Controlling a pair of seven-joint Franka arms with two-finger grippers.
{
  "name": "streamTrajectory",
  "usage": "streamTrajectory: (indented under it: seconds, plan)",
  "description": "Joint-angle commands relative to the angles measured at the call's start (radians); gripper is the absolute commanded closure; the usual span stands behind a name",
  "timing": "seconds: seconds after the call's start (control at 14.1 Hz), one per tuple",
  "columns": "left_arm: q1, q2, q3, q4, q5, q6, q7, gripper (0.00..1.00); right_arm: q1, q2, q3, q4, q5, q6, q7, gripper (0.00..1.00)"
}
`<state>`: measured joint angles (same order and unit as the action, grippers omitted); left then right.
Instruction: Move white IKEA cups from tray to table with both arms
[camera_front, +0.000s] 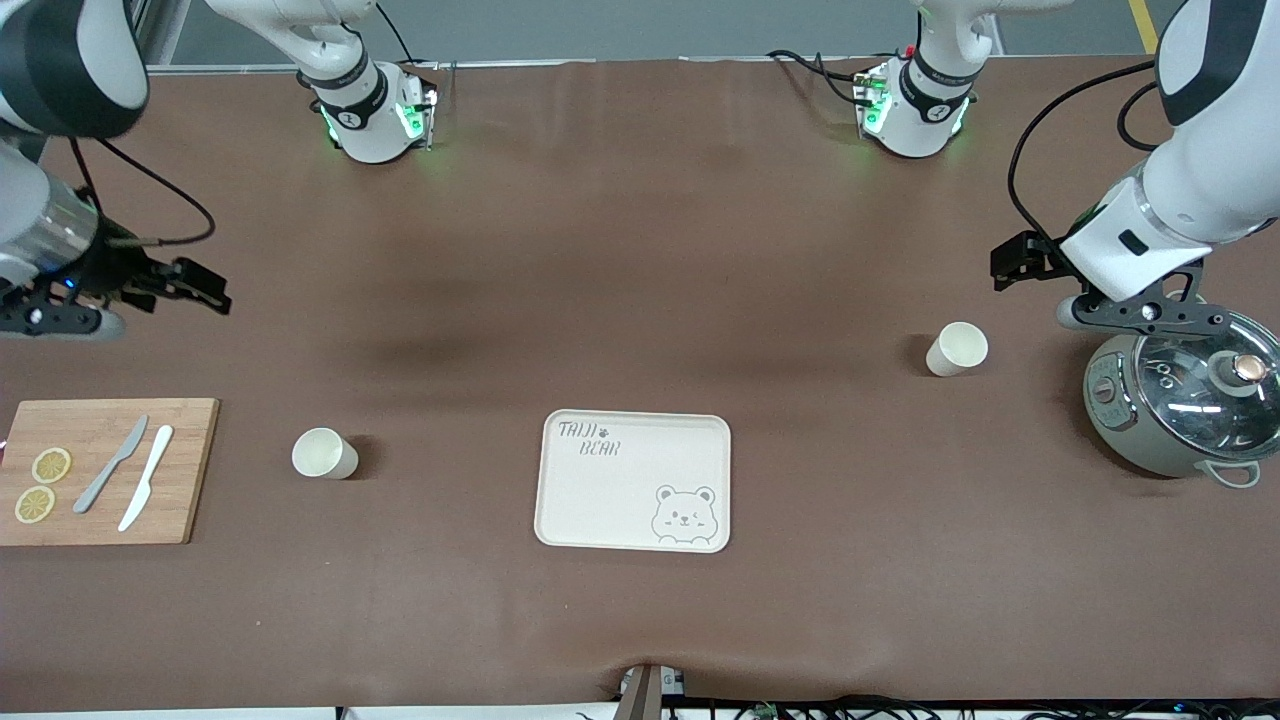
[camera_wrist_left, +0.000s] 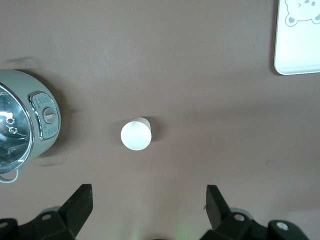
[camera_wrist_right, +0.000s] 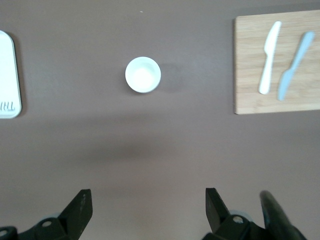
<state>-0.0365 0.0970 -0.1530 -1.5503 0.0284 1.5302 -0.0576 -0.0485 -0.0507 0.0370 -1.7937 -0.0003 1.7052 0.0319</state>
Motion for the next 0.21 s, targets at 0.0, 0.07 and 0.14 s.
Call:
streamTrajectory:
  seconds: [0.0, 0.07, 0.14]
  plan:
    - [0.003, 0.000, -0.003, 0.002, -0.016, 0.004, 0.002, 0.00, -0.001, 0.015, 0.003, 0.088, -0.027, -0.068, -0.003, 0.00]
    - [0.003, -0.002, -0.003, 0.002, -0.016, 0.004, 0.002, 0.00, -0.002, 0.012, 0.001, 0.088, -0.026, -0.068, -0.001, 0.00]
    - [0.003, -0.002, -0.003, 0.002, -0.016, 0.004, 0.002, 0.00, -0.001, 0.005, 0.003, 0.088, -0.023, -0.068, 0.000, 0.00]
